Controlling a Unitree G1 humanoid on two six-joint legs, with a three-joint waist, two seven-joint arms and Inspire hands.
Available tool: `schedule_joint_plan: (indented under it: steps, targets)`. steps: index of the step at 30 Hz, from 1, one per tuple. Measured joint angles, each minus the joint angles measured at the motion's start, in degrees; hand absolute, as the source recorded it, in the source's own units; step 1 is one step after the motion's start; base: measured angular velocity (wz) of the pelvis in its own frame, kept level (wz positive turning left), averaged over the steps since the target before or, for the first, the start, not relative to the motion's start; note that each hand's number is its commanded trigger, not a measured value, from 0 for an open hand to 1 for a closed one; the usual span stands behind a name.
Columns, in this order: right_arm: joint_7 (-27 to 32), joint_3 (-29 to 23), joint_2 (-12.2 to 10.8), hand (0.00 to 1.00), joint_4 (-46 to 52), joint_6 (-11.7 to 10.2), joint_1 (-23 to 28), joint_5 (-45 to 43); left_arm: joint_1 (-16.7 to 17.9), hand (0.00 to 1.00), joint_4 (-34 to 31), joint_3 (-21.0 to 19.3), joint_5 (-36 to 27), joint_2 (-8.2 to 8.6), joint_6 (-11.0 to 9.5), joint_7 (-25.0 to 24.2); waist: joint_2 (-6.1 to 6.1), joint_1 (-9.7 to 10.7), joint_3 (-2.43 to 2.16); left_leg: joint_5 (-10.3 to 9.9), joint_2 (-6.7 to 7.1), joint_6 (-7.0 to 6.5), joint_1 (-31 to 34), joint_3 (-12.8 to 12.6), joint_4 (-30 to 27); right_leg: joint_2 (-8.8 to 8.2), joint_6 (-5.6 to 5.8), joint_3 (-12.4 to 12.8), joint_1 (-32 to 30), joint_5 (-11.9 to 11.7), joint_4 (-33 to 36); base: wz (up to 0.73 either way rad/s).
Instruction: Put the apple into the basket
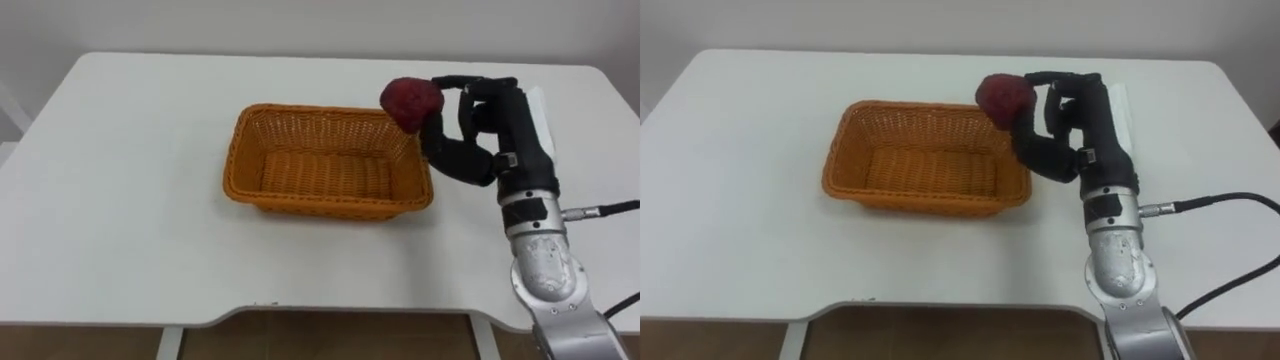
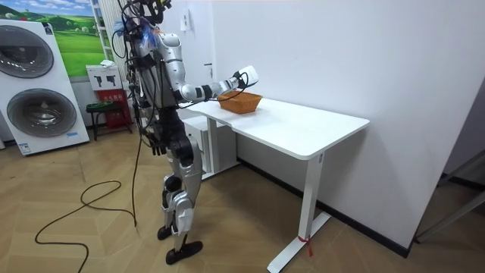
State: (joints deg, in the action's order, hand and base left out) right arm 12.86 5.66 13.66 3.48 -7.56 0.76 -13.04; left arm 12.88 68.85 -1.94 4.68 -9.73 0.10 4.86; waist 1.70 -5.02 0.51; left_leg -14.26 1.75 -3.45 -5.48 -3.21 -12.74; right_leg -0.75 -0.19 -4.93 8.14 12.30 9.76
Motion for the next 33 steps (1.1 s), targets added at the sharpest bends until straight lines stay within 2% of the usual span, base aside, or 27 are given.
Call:
schedule_joint_plan:
  steps: [5,10,16,22,28,33]
  targets:
    - [-0.9,1.2,0.0,0.0,0.0,0.1,0.0,-0.9,-0.6,0.0,0.0,0.5,0.0,0.06,0.5,0.0,-0.18,0.0,-0.57,0.0,-0.02,0.01,-0.1,0.2,0.1,0.0,0.0,0.1,0.1,0.0,-0.1,0.0]
    - [-1.9,2.1,0.0,0.0,0.0,0.1,0.0,-0.9,-1.1,0.0,-0.1,0.6,0.0,0.05,0.4,0.1,0.2,0.0,-0.79,0.1,-0.05,0.06,-0.2,0.3,0.5,0.01,0.0,0.1,0.1,0.0,-0.2,0.0]
    - [-1.9,2.2,0.0,0.0,0.0,0.1,0.0,-0.8,-1.5,0.0,-0.1,1.1,0.0,-0.02,0.4,0.1,0.98,0.0,-0.31,0.1,-0.03,0.06,-0.1,0.3,0.4,0.01,0.0,0.2,0.0,0.0,-0.1,0.0]
    - [-1.7,2.2,0.0,0.0,0.3,0.1,0.0,-0.4,-1.0,0.0,-0.1,1.0,0.0,-0.03,0.5,-0.3,0.93,0.0,-0.31,0.1,-0.01,0.06,0.0,0.3,0.0,0.01,0.0,0.2,0.0,0.0,-0.1,0.0]
    - [-0.5,1.9,0.0,0.0,0.3,0.1,0.0,5.0,-0.8,0.0,-0.1,1.0,0.0,-0.03,0.5,-0.6,0.39,0.2,-0.28,0.1,-0.02,0.06,-0.1,0.3,-0.1,0.0,-0.01,0.1,0.3,-0.1,0.0,0.0]
    - [1.5,0.3,0.0,0.0,0.3,-0.1,0.1,6.3,-0.7,0.0,-0.1,0.9,-0.2,-0.04,0.5,-0.6,0.38,1.7,-0.52,0.2,0.02,0.01,-0.1,0.3,-0.1,-0.08,-0.01,-0.4,0.3,-0.1,0.0,0.0]
